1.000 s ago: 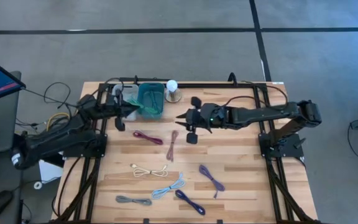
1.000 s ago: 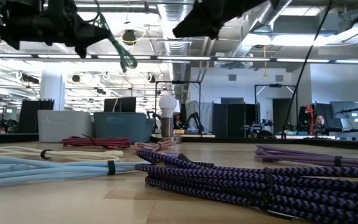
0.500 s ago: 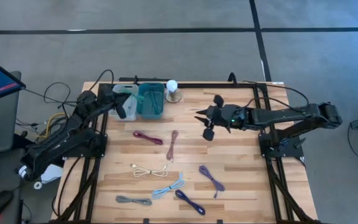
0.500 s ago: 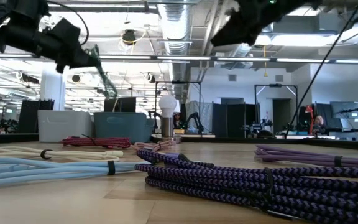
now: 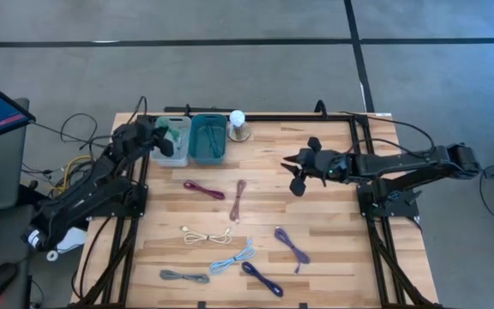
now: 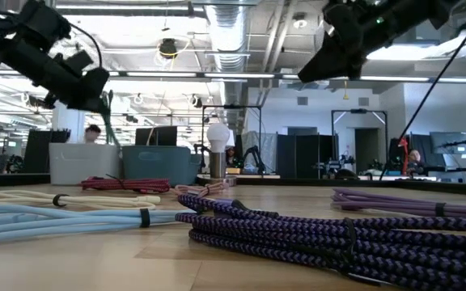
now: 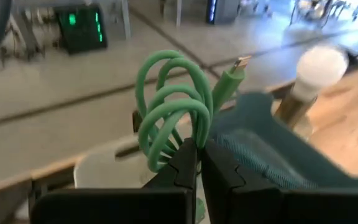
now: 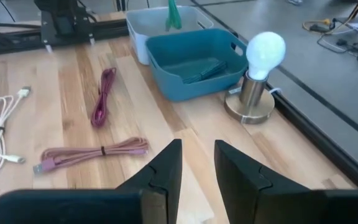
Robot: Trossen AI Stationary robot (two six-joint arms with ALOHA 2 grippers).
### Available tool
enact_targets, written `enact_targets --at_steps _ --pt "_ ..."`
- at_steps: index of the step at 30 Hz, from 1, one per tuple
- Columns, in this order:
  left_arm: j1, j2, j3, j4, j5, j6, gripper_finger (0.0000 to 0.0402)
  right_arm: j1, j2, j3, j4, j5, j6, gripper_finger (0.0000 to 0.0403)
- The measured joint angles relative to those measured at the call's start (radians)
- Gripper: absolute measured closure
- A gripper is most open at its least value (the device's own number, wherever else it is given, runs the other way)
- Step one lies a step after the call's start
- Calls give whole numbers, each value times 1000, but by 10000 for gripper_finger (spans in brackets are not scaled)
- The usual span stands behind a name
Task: Pick & Place USB Port
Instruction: Put the green charger cable into the gray bin
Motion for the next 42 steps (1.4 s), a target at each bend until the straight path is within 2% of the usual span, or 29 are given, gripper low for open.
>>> enact_targets --at_steps 6,15,20,28,42 --pt "0 78 0 -58 -1 -67 394 0 12 0 3 0 2 316" --pt "0 228 3 -41 -32 -98 394 0 11 0 4 4 2 316" --pt "0 260 3 -27 -34 -98 389 0 11 0 4 3 2 316" --pt "-1 259 0 59 -27 -97 345 0 10 1 4 0 2 316" --pt "-1 259 0 76 -34 -97 254 0 10 1 0 -5 -3 316"
